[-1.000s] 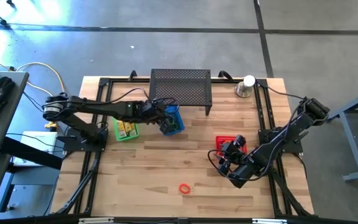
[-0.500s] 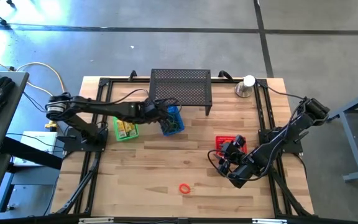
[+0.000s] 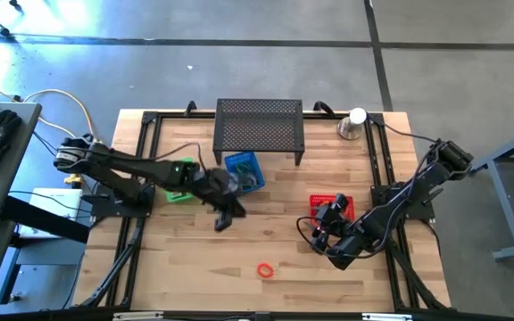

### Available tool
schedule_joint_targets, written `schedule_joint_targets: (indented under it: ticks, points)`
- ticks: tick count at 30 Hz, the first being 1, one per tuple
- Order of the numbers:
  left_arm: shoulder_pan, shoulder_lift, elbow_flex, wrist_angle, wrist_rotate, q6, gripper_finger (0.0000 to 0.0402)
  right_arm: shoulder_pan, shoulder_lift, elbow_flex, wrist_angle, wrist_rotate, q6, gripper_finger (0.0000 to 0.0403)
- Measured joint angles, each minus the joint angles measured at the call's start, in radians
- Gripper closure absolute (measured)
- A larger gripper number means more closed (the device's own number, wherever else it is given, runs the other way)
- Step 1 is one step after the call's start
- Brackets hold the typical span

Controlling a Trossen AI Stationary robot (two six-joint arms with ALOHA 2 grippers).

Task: Pick & Place Office Desk Supplies
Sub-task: Put the red spring keychain into the red basket

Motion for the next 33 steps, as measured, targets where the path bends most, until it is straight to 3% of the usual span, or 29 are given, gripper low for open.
schedule_joint_targets:
  ticks: [5, 8, 13, 20, 23, 30, 33]
  points:
    - [-0.113, 0.032, -0.001, 0.037, -0.008, 0.036, 0.0332, -0.031, 0.000, 0.000, 0.170, -0.001, -0.216, 0.0182]
    - [-0.179, 0.038, -0.001, 0.115, 0.000, 0.058, 0.0332, -0.042, 0.000, 0.000, 0.288, -0.071, -0.305, 0.0182]
    - [-0.262, 0.040, 0.000, 0.213, -0.023, 0.267, 0.0332, -0.032, 0.000, 0.000, 0.431, -0.222, -0.376, 0.0182]
    - [-0.291, 0.047, 0.000, 0.222, -0.099, 0.144, 0.0328, 0.013, 0.021, -0.001, 0.493, -0.251, -0.400, 0.0182]
    - [-0.318, 0.073, 0.000, 0.252, -0.141, 0.158, 0.0302, 0.025, 0.047, 0.000, 0.502, -0.255, -0.379, 0.0182]
    - [-0.379, 0.196, 0.000, 0.400, -0.230, 0.094, 0.0192, 0.055, 0.084, -0.001, 0.507, -0.295, -0.361, 0.0182]
    - [-0.380, 0.235, 0.000, 0.407, -0.243, 0.185, 0.0166, 0.064, 0.082, 0.000, 0.514, -0.315, -0.360, 0.0182]
